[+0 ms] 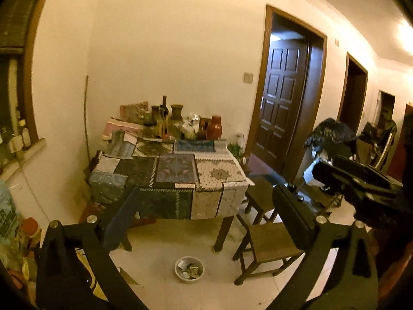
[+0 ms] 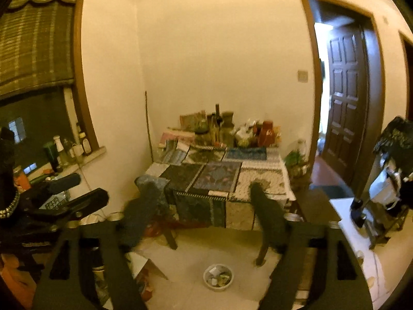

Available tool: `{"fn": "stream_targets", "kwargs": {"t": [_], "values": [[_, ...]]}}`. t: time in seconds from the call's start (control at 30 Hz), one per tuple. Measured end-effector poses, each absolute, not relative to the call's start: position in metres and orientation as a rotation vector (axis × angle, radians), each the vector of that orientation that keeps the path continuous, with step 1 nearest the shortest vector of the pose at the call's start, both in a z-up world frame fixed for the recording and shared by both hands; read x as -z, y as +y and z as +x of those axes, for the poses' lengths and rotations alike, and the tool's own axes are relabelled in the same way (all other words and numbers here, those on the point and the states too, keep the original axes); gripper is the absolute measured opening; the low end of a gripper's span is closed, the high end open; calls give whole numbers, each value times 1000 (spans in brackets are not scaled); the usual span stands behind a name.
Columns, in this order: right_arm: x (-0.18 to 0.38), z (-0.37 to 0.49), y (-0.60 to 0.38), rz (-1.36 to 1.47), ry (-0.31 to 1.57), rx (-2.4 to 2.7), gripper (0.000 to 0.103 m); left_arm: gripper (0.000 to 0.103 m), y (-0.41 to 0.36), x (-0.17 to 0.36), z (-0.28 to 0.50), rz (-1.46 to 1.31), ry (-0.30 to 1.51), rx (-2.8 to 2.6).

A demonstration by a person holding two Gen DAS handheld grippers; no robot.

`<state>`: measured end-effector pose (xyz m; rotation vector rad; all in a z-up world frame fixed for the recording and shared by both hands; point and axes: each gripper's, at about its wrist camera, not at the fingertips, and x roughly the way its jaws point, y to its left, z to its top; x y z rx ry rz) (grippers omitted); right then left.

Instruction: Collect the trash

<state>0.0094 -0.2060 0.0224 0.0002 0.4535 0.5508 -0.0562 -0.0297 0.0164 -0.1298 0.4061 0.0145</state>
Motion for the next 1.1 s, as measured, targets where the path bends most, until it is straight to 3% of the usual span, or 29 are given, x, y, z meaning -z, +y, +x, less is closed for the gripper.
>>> {"fn": "stream_targets", "kwargs": {"t": [0.07, 1.1], "values": [[-26, -3, -206, -10, 431, -531, 99, 102, -30, -20, -70, -130, 409, -9], [-28, -38, -217, -2, 482, -506, 99, 102, -30, -22, -100, -107, 390, -24]]}}
